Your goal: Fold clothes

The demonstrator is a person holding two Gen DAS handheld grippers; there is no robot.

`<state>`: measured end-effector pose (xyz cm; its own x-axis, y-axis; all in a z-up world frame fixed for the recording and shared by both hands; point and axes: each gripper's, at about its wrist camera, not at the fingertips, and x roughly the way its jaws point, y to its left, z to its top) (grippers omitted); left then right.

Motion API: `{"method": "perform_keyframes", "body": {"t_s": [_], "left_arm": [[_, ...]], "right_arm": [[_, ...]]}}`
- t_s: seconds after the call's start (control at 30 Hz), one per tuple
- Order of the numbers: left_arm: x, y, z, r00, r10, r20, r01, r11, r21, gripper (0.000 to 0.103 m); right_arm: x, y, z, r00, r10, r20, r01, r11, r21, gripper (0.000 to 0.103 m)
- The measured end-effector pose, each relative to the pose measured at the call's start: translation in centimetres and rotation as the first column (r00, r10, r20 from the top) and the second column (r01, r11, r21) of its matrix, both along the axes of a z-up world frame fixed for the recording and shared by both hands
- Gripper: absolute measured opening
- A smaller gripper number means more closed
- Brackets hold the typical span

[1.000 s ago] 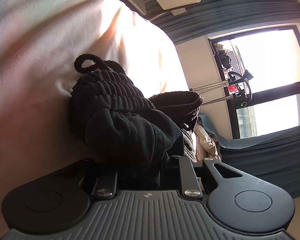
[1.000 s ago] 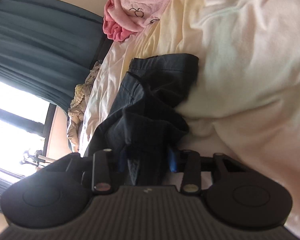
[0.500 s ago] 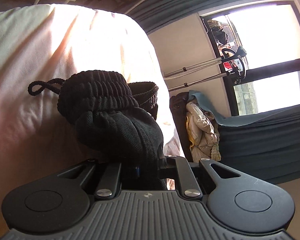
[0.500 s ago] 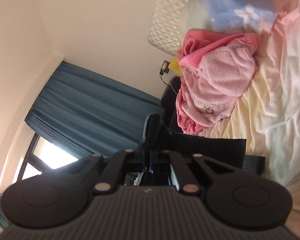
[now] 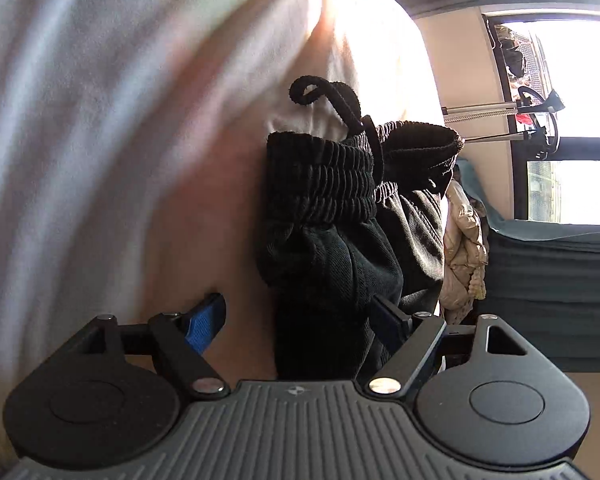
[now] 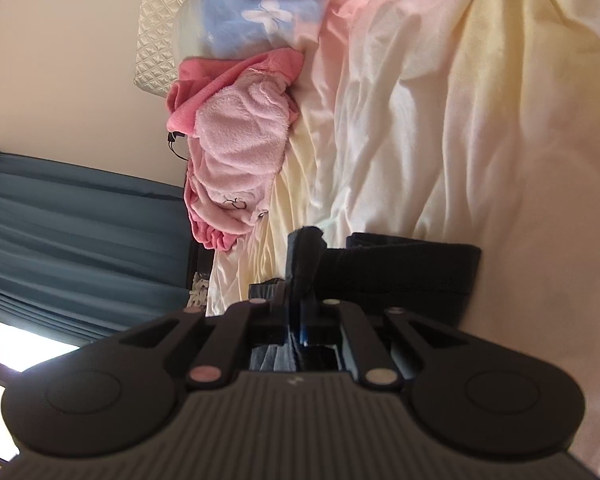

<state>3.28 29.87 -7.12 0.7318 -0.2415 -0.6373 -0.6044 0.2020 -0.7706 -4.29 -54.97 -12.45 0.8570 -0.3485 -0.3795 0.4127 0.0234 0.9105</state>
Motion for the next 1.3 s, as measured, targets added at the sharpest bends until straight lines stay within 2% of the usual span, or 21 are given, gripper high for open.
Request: {"method": "perform_keyframes", "body": {"t_s": [0.1, 0.17, 0.23, 0.27, 0.4, 0.47, 0.5, 0.57, 0.6, 0.67, 0.7, 0.73, 0.83, 0.9, 0.97, 1.03, 1.07, 1.13, 1.17, 1.23, 1.3], "left_arm": [[-1.3, 0.3, -0.1, 0.999, 0.026, 0.026, -0.026, 1.0, -0.001, 0.082], [-2.6, 0.0, -0.4, 0.995, 0.084, 0.062, -0.084, 0.996, 0.006, 0.085], [-2.2, -0.2, -0.9, 0.995, 0.087, 0.055, -0.087, 0.996, 0.0, 0.084], [-2.1, 0.0, -0.9, 0.993, 0.088, 0.08, -0.088, 0.996, -0.003, 0.084], [0.9, -0.5, -0.2, 0.99, 0.014, 0.137, -0.026, 0.996, 0.081, 0.083], [2.6, -0.3, -0.5, 0.99, 0.007, 0.143, -0.019, 0.997, 0.078, 0.081], [3.6, -0.2, -0.9, 0.993, 0.01, 0.121, -0.018, 0.997, 0.07, 0.078], [5.8, 0.2, -1.2, 0.999, 0.002, 0.05, -0.006, 0.997, 0.081, 0.052], [6.9, 0.2, -0.7, 1.0, -0.011, 0.017, 0.009, 0.992, 0.128, 0.046], [8.1, -0.1, 1.4, 1.0, -0.026, -0.011, 0.028, 0.966, 0.257, 0.023], [8.6, -0.3, 2.4, 0.999, -0.029, -0.021, 0.034, 0.951, 0.306, 0.02], [8.7, -0.1, 3.3, 1.0, -0.021, -0.018, 0.025, 0.954, 0.299, 0.017], [8.7, 0.8, 5.8, 1.0, -0.001, 0.001, 0.001, 0.976, 0.22, 0.012], [8.1, 1.0, 7.6, 0.999, -0.014, 0.04, 0.007, 0.982, 0.189, 0.011], [6.7, 0.9, 8.1, 0.997, -0.04, 0.061, 0.027, 0.979, 0.204, 0.011], [5.3, 0.8, 8.6, 0.994, -0.067, 0.082, 0.047, 0.975, 0.219, 0.011], [4.6, 0.8, 8.9, 0.992, -0.08, 0.092, 0.057, 0.972, 0.227, 0.011], [3.1, 1.0, 7.9, 0.99, -0.104, 0.091, 0.082, 0.973, 0.214, 0.011], [2.3, 1.1, 6.8, 0.99, -0.113, 0.082, 0.096, 0.976, 0.196, 0.011], [0.9, 1.6, 4.3, 0.989, -0.135, 0.053, 0.125, 0.979, 0.162, 0.011], [0.4, 1.8, 2.2, 0.987, -0.158, 0.02, 0.153, 0.977, 0.151, 0.011]], "right_arm": [[-0.2, 0.2, 0.1, 1.0, -0.006, -0.004, 0.006, 1.0, 0.005, 0.007], [-0.2, 0.2, 0.1, 1.0, -0.013, -0.013, 0.013, 1.0, 0.006, 0.007], [-0.2, 0.2, 0.2, 1.0, -0.019, -0.024, 0.019, 1.0, 0.002, 0.007], [-0.1, 0.2, 0.2, 0.999, -0.02, -0.028, 0.02, 1.0, 0.0, 0.008], [0.4, 0.4, 0.2, 0.999, -0.011, -0.031, 0.01, 1.0, -0.012, 0.01], [0.8, 0.3, 0.1, 1.0, 0.015, -0.021, -0.015, 1.0, -0.009, 0.01], [1.0, 0.3, 0.0, 0.999, 0.028, -0.02, -0.028, 1.0, -0.004, 0.01], [1.4, 0.2, -0.1, 0.999, 0.036, -0.033, -0.036, 0.999, -0.011, 0.01], [1.8, 0.0, -0.1, 0.998, 0.048, -0.035, -0.049, 0.999, -0.023, 0.006], [2.9, -0.4, 0.2, 0.995, 0.077, -0.061, -0.08, 0.995, -0.061, 0.005], [3.5, -0.6, 0.5, 0.993, 0.081, -0.085, -0.088, 0.993, -0.077, 0.005], [4.2, -0.9, 0.9, 0.992, 0.087, -0.094, -0.095, 0.992, -0.084, 0.005], [7.4, -1.9, 2.5, 0.99, 0.123, -0.066, -0.128, 0.989, -0.08, 0.005], [9.5, -2.7, 4.5, 0.985, 0.17, -0.006, -0.169, 0.981, -0.095, 0.005], [10.9, -3.0, 8.7, 0.974, 0.215, 0.076, -0.195, 0.959, -0.206, 0.005], [10.1, -3.1, 12.0, 0.958, 0.231, 0.172, -0.172, 0.938, -0.302, 0.005], [9.0, -3.3, 13.1, 0.957, 0.224, 0.187, -0.153, 0.931, -0.332, 0.005], [6.9, -4.1, 13.3, 0.966, 0.197, 0.165, -0.132, 0.932, -0.339, 0.005], [5.7, -4.7, 12.3, 0.973, 0.188, 0.132, -0.14, 0.94, -0.31, 0.005], [3.3, -5.7, 9.2, 0.982, 0.19, 0.0, -0.185, 0.953, -0.239, 0.005], [0.9, -6.3, 5.6, 0.974, 0.195, -0.117, -0.212, 0.965, -0.157, 0.005]]}}
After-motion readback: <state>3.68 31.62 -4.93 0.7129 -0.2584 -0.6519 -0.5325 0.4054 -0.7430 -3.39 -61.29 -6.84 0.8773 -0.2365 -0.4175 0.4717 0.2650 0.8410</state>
